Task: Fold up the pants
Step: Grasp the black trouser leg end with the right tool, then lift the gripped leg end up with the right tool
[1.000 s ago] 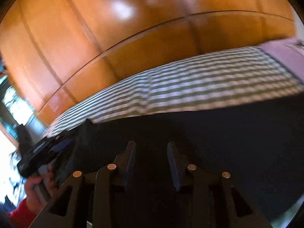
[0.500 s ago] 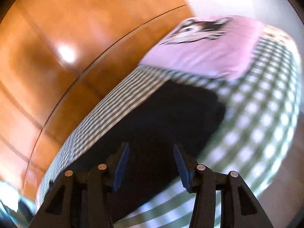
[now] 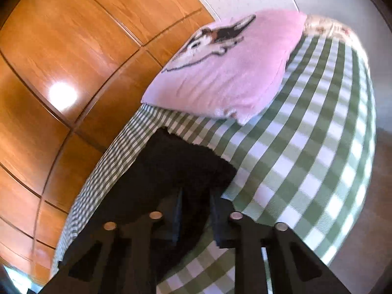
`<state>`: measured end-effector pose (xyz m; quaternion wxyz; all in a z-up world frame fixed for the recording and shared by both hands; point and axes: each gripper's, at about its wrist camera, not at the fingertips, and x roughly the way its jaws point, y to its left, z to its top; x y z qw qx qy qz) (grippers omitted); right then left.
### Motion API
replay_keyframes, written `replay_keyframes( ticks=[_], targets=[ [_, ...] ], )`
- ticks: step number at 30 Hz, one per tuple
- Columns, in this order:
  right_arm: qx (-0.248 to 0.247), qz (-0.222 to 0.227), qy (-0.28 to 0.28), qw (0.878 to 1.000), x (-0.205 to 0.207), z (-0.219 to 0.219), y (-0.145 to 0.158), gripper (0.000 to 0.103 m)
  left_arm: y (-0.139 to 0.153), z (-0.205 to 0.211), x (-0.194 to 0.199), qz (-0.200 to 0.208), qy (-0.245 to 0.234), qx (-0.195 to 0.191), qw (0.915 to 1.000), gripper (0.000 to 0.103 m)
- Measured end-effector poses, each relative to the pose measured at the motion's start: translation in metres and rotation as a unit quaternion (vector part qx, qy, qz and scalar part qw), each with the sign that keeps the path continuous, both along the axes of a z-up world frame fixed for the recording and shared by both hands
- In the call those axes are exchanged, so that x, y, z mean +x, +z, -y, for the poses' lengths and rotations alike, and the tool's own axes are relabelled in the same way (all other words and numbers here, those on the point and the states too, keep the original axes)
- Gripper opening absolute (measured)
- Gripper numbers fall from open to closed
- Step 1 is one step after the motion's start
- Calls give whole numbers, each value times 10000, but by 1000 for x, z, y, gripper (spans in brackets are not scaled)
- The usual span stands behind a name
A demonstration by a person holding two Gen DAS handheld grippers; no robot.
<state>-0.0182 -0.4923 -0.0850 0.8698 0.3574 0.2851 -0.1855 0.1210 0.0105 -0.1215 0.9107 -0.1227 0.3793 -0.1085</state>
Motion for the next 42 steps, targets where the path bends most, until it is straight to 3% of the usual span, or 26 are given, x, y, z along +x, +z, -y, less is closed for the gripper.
replay_keyframes(
  ticks=[2, 5, 7, 9, 11, 14, 16, 23, 36, 42],
  targets=[
    [-155, -146, -35, 9998, -2, -1, 2, 15, 0, 0, 0, 4, 0, 1, 10000, 67],
    [31, -297, -112, 9995, -4, 5, -9, 15, 0, 1, 0, 10, -4, 15, 10000, 67],
    [85, -213, -181, 9996, -6, 5, -10, 21, 0, 0, 0, 4, -14, 8, 10000, 68],
    [122, -142, -299, 9994, -11, 4, -6, 42, 0, -1, 1, 8, -27, -31, 10000, 68],
    [211, 44, -418, 9989, -21, 4, -2, 53, -1, -2, 0, 15, -33, -84, 10000, 68],
    [506, 109, -474, 9975, -29, 6, -4, 56, -1, -3, 0, 31, -35, -132, 9999, 68],
    [751, 186, -330, 9965, -29, 6, -12, 56, -1, -3, 0, 33, -34, -134, 9999, 68],
    [493, 360, 201, 9979, -7, -12, -16, 56, -1, -3, 0, 31, -32, -124, 9999, 68],
    [266, 435, 287, 9983, 18, -27, -20, 56, -1, 0, 0, 6, -33, 49, 10000, 68],
    [139, 245, 480, 9984, 28, -36, -22, 32, -1, 3, 0, -1, -25, 167, 9999, 68]
  ],
)
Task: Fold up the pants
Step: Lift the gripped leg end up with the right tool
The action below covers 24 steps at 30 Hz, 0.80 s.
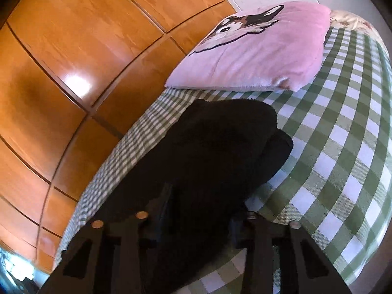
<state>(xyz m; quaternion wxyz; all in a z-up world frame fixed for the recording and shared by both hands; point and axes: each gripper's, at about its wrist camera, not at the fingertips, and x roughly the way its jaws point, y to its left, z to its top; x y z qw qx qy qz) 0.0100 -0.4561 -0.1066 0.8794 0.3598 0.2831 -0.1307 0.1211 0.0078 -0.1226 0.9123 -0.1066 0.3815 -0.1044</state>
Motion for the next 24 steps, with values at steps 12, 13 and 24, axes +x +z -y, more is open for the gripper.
replay_keyframes(
  ticks=[12, 13, 24],
  targets=[
    [465, 89, -181, 9987, -3, 6, 12, 18, 3, 8, -3, -52, 86, 473, 9988, 68],
    [428, 83, -166, 9989, -2, 5, 15, 18, 3, 9, -3, -57, 86, 523, 9986, 68],
    [63, 16, -70, 10000, 6, -9, 42, 16, 10, -3, -8, -182, 132, 422, 9989, 68]
  ],
)
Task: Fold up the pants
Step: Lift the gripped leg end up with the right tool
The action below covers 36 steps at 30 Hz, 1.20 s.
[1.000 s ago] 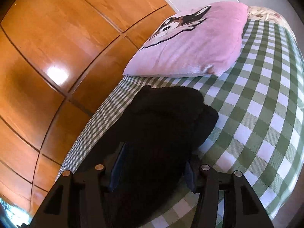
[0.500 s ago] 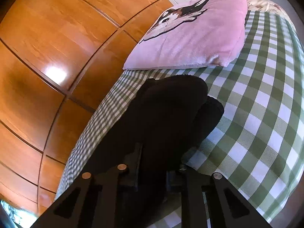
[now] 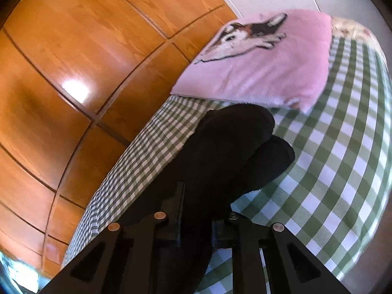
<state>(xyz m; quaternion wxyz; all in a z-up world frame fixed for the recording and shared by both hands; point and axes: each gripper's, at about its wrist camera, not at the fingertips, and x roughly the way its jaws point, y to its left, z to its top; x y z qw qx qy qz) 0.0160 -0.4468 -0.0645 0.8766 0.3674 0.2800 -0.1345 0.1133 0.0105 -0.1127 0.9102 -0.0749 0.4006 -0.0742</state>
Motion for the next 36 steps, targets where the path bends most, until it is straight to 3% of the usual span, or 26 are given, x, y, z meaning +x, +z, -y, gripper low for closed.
replay_keyframes(
  ticks=[7, 11, 20, 31, 36],
  targets=[
    [-524, 219, 218, 9981, 2, -26, 41, 16, 5, -32, -10, 84, 374, -101, 9992, 68],
    [-960, 348, 398, 9940, 3, -50, 65, 16, 2, -58, -18, 86, 672, -356, 9971, 68],
    [-1667, 949, 891, 9774, 1, -118, 113, 16, 3, -75, -21, 44, 814, -444, 9957, 68],
    [-2447, 1423, 2110, 9356, 10, -225, 130, 16, 0, -78, -31, -13, 798, -411, 9960, 68],
    [-2762, 1468, 2860, 9057, 14, -279, 116, 16, 1, -92, -31, -94, 1025, -973, 9899, 68]
  ],
)
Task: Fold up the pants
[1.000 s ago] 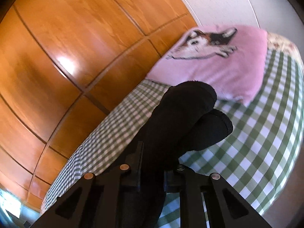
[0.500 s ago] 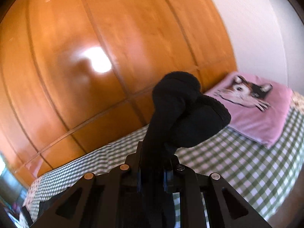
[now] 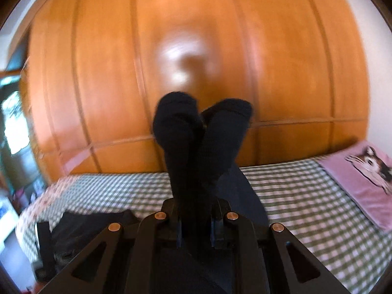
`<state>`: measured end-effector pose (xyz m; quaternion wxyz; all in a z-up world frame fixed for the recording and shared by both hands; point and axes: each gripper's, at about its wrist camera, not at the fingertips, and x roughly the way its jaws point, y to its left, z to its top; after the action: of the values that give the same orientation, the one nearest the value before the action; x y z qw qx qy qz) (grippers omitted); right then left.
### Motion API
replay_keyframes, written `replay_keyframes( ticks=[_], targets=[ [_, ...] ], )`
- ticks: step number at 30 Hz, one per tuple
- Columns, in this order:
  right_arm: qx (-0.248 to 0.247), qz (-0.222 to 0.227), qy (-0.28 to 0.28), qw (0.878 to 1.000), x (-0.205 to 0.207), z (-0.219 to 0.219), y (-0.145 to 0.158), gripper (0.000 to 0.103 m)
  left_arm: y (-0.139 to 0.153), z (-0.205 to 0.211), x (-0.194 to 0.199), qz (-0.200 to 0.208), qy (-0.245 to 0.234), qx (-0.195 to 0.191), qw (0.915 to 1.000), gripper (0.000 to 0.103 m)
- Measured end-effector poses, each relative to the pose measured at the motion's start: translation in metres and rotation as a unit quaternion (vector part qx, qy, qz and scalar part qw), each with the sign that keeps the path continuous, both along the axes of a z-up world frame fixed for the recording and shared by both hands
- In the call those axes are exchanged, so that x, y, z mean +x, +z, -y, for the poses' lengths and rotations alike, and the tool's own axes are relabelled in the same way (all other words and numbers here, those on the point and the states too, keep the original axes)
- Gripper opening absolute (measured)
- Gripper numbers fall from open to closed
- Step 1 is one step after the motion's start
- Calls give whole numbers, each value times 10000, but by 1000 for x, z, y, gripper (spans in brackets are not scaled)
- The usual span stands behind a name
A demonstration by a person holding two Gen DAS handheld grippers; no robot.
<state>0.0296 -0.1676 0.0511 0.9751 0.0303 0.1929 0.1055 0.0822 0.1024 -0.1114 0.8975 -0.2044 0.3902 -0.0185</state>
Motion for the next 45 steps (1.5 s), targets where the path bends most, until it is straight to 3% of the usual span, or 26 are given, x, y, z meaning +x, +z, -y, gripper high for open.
replay_keyframes(
  ticks=[2, 12, 17, 23, 27, 29, 33, 38, 41, 45],
  targets=[
    [-137, -28, 255, 9996, 1, -18, -10, 16, 0, -5, 0, -10, 80, -206, 9998, 68],
    [-841, -603, 1271, 9865, 11, -91, -76, 16, 2, -12, -5, 56, 267, -461, 9986, 68],
    [-960, -1022, 1567, 9777, 15, -103, -103, 16, 1, -18, -5, 71, 353, -702, 9969, 67],
    [-1064, -1440, 1729, 9685, 18, -100, -128, 26, 0, -20, -5, 132, 316, -924, 9951, 67],
    [-758, -1661, 2125, 9600, 13, -91, -137, 49, 1, -19, -4, 253, 145, -1307, 9910, 68],
    [-461, -1668, 2300, 9577, 9, -81, -136, 54, 2, -18, -3, 305, 31, -1559, 9873, 70],
    [146, -1590, 2383, 9580, -2, -50, -123, 55, 2, -10, 0, 306, -263, -1988, 9792, 74],
    [411, -1531, 1665, 9732, -26, 10, -109, 55, 11, 2, 4, 454, -660, -2395, 9676, 82],
    [606, -1779, 1486, 9709, -36, 36, -113, 54, 9, 15, 13, 251, -856, -2381, 9671, 82],
    [1020, -2003, 1392, 9644, -43, 52, -123, 53, -1, 30, 21, -58, -865, -2142, 9729, 80]
  ],
)
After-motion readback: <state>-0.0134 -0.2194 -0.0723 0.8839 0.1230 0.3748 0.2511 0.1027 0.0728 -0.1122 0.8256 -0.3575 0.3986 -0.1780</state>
